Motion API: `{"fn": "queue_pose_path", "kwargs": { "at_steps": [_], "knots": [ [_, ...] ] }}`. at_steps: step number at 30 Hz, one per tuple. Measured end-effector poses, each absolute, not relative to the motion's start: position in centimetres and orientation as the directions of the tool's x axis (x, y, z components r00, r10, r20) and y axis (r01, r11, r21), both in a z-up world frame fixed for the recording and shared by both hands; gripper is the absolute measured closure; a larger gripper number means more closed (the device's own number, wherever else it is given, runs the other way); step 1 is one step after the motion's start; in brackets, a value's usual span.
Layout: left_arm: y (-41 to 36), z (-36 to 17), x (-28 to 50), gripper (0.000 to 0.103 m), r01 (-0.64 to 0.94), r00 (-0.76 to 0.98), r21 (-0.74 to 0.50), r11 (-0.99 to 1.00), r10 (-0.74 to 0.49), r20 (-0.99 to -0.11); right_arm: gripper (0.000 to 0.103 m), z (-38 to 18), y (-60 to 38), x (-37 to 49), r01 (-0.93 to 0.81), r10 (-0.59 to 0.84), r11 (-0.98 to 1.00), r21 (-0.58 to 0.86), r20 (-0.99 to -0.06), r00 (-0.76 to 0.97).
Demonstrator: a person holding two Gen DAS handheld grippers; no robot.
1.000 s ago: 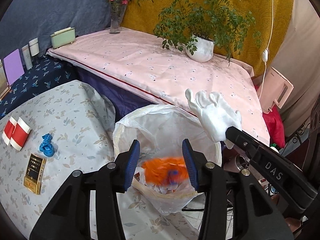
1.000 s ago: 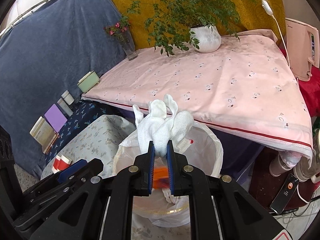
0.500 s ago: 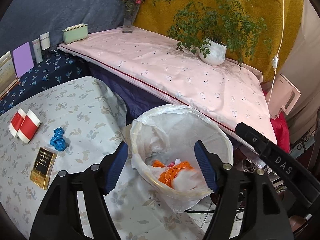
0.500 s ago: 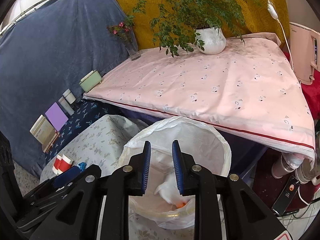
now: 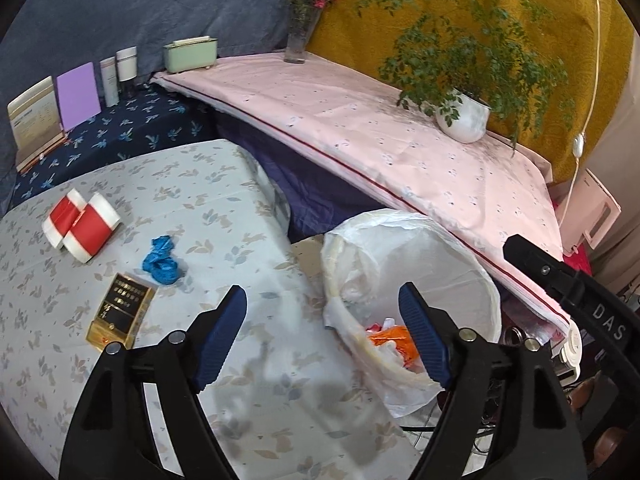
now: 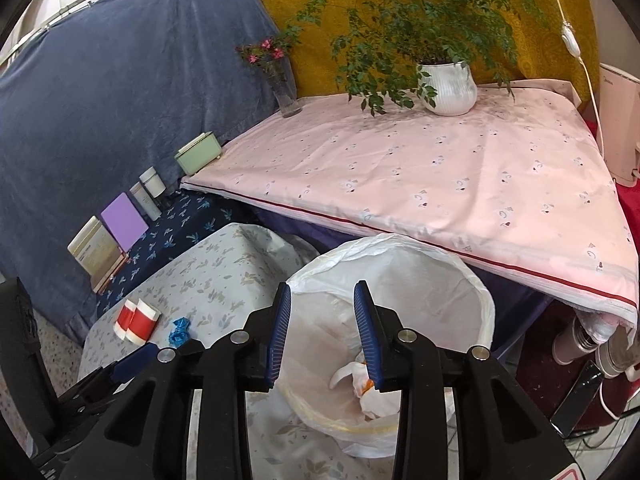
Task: Collect trash
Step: 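Grasp the gold cigarette box with the left gripper while the right grasps the blue strap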
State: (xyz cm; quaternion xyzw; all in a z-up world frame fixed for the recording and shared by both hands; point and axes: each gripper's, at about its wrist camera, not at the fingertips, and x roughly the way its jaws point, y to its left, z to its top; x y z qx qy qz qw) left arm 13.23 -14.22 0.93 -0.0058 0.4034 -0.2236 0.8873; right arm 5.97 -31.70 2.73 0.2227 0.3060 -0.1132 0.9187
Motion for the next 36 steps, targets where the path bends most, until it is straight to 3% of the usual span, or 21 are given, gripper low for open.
{"fn": "queue_pose_path", "kwargs": {
  "at_steps": [12,21,36],
  "knots": [
    [-7.6,-0.6,15.2,0.016,0.268,0.599,-0.186,0.945,-0.314,-0.736,0.066,2.9,-27.3,8.3,0.276,-0.024,0.909,0.313,-0.621,0.783],
    [-2.9,-2.7,16.7,0.014,0.197,0.587,-0.158,0.968,-0.245,-0.772,0.06,1.8,-22.9,10.8,0.222,0.026,0.928,0.301,-0.644,0.764],
    [1.6,-8.3,19.7,0.011,0.162,0.499,-0.093,0.982,-0.163,-0.851,0.06,-1.6,-15.9,16.3,0.124,0.121,0.951,0.285,-0.707,0.696]
  ]
}}
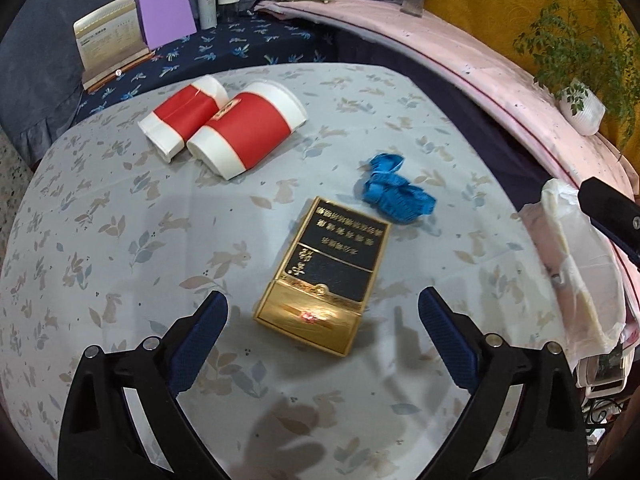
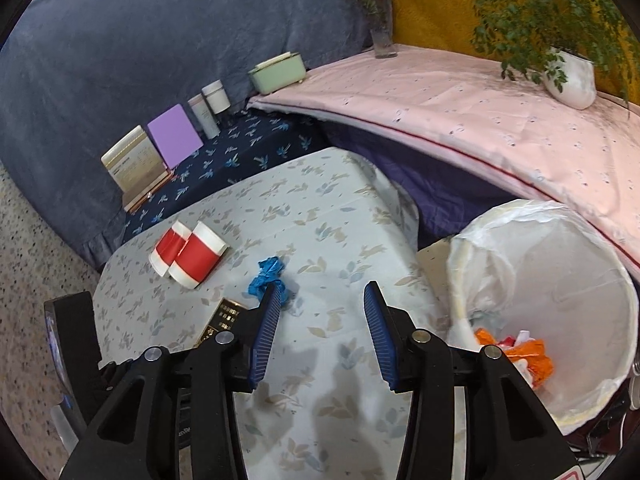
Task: Collect trash
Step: 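Grasp the gold cigarette box with the left gripper while the right grasps the blue strap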
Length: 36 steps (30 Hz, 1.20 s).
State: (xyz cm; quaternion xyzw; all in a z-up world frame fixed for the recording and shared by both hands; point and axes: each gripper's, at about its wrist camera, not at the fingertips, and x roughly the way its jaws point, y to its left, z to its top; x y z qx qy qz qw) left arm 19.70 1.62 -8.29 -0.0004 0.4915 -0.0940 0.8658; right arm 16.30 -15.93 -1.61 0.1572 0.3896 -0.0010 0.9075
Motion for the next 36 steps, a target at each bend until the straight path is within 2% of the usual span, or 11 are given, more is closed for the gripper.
{"fn": "queue_pose_path", "kwargs": {
  "at_steps": [9,11,14,16,17,36],
  "knots": [
    [2.4,-9.9,21.0,0.014,0.168,0.478,-0.113,0.979,-0.181,-0.86,0.06,-3.8,-13.0,19.1,0.087,0.151,0.958,0.272,-0.74,0.655],
    [2.3,-10.1,21.2,0.024,0.18,0.468,-0.121,0.976,-0.193,-0.863,0.06,-4.2,-12.6,19.7,0.081,0.154,0.96,0.269,-0.746,0.648],
    [2.0,-10.3,21.3,0.031,0.197,0.464,-0.111,0.974,-0.193,-0.865,0.06,-4.9,-11.9,20.4,0.073,0.157,0.962,0.262,-0.755,0.637],
    [2.0,-10.3,21.2,0.041,0.208,0.468,-0.099,0.973,-0.188,-0.864,0.06,-5.3,-11.6,21.0,0.068,0.159,0.964,0.257,-0.761,0.629],
    [2.0,-10.2,21.1,0.042,0.213,0.47,-0.089,0.973,-0.182,-0.864,0.06,-5.4,-11.4,21.3,0.066,0.159,0.965,0.254,-0.764,0.625],
    [6.8,-8.5,22.3,0.046,0.077,0.509,-0.162,0.984,-0.178,-0.842,0.061,-10.2,-9.4,25.7,0.049,0.156,0.975,0.217,-0.825,0.543]
  ]
}}
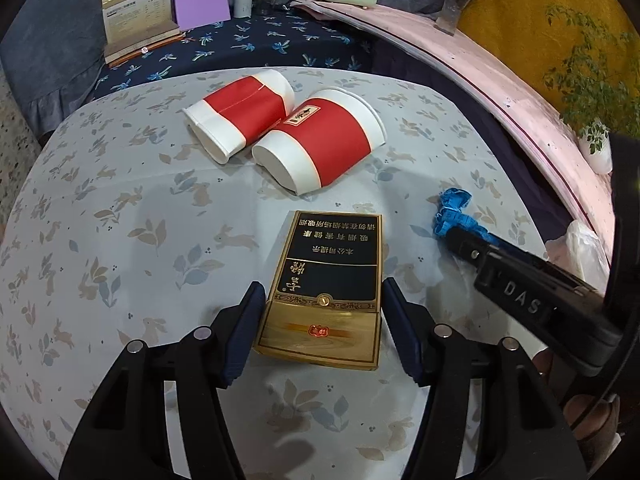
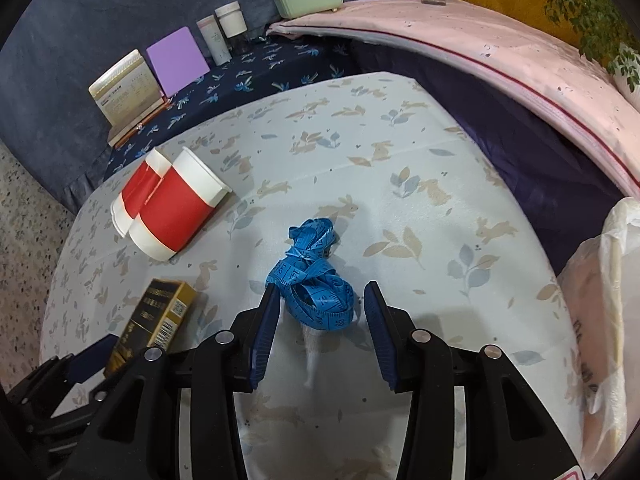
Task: Collect trash
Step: 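Grasp the gold cigarette box with the left gripper while the right grasps the blue strap, then carry the gold box and blue strap with both grippers over the bin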
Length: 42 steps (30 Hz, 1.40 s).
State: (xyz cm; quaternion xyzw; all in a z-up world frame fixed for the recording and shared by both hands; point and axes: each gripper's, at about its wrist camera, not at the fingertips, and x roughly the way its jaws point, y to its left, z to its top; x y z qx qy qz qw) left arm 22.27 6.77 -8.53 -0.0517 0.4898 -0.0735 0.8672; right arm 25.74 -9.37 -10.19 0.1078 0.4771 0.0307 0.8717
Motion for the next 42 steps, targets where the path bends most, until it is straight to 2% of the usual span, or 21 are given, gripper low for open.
{"fn": "queue_pose_path", "kwargs": {
  "at_steps": [1,2,3,6,28,42],
  "knots": [
    [6.8,-8.6,22.3,0.046,0.076,0.509,-0.162,0.984,-0.178,-0.842,0.062,-10.2,-9.3,25.7,0.048,0.151,0.976,0.211,-0.823,0.547],
    [6.9,-8.6,22.4,0.046,0.074,0.508,-0.164,0.984,-0.179,-0.843,0.068,-10.2,-9.2,25.7,0.045,0.147,0.978,0.205,-0.822,0.55],
    [6.9,-8.6,22.4,0.046,0.073,0.506,-0.167,0.983,-0.181,-0.843,0.08,-10.3,-9.1,25.8,0.036,0.153,0.978,0.206,-0.824,0.546],
    [6.8,-8.5,22.4,0.046,0.075,0.506,-0.169,0.983,-0.183,-0.843,0.085,-10.0,-9.1,25.7,0.03,0.159,0.977,0.209,-0.821,0.549],
    [0.0,-0.6,17.9,0.05,0.206,0.605,-0.144,0.968,-0.242,-0.759,0.087,0.9,-15.6,17.8,0.069,0.132,0.963,0.262,-0.674,0.727],
    [-9.7,5.1,13.9,0.05,0.39,0.64,-0.102,0.915,-0.349,-0.684,0.087,5.9,-24.2,10.8,0.181,0.022,0.94,0.288,-0.581,0.814]
  ]
}}
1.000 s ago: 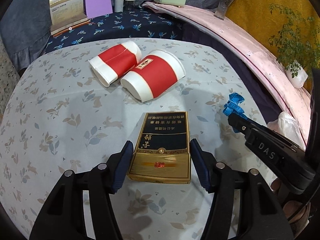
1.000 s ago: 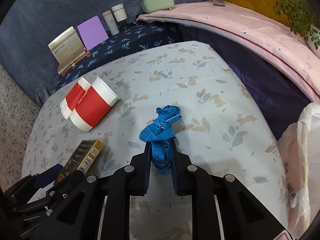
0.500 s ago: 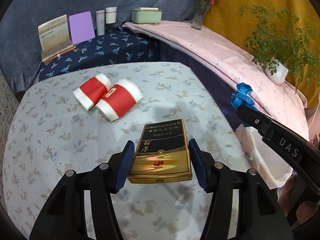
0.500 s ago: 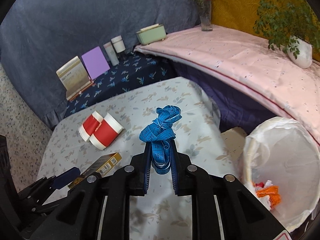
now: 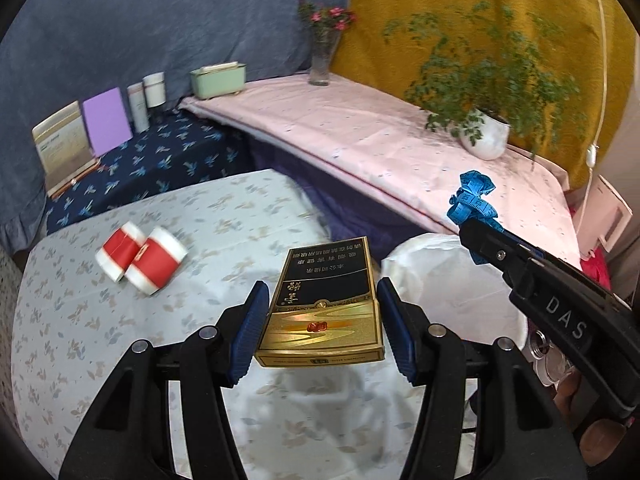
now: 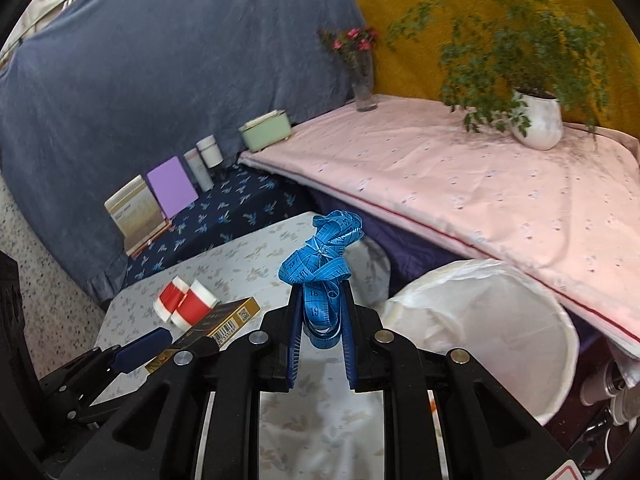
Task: Collect trash
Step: 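Carry the gold box and blue strap with both grippers over the bin, then open both grippers to drop the box and strap into the bin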
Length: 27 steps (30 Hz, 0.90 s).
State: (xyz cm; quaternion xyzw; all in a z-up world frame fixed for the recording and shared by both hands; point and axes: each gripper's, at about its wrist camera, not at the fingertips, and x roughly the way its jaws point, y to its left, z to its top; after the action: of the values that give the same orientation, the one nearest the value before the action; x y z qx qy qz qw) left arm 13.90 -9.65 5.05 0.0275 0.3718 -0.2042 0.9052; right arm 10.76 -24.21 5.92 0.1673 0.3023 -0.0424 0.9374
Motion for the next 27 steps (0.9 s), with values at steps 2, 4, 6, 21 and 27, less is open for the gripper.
{"fn": "queue_pose_path", "kwargs": {
  "at_steps": [2,4,6,21,27],
  "knots": [
    [-11.3,5.4,13.3,0.05,0.418,0.635,-0.098,0.903,-0.368,-0.679,0.087,6.2,-25.6,9.9,0.202,0.003,0.935,0.291,-0.575,0.818],
    [-12.8,5.6,12.7,0.05,0.445,0.627,-0.094,0.891,-0.385,-0.677,0.087,6.4,-27.2,8.9,0.228,-0.021,0.928,0.295,-0.57,0.822],
    [-14.1,5.7,12.3,0.05,0.467,0.618,-0.091,0.879,-0.398,-0.677,0.087,6.5,-28.7,7.9,0.254,-0.042,0.919,0.302,-0.565,0.824],
    [-22.7,4.4,11.2,0.048,0.588,0.521,-0.108,0.802,-0.477,-0.707,0.087,4.7,-36.2,3.5,0.394,-0.143,0.86,0.323,-0.59,0.795],
    [-22.7,3.8,11.9,0.036,0.543,0.535,-0.123,0.831,-0.455,-0.711,0.086,4.2,-36.7,3.4,0.398,-0.143,0.859,0.322,-0.596,0.79]
  ]
}}
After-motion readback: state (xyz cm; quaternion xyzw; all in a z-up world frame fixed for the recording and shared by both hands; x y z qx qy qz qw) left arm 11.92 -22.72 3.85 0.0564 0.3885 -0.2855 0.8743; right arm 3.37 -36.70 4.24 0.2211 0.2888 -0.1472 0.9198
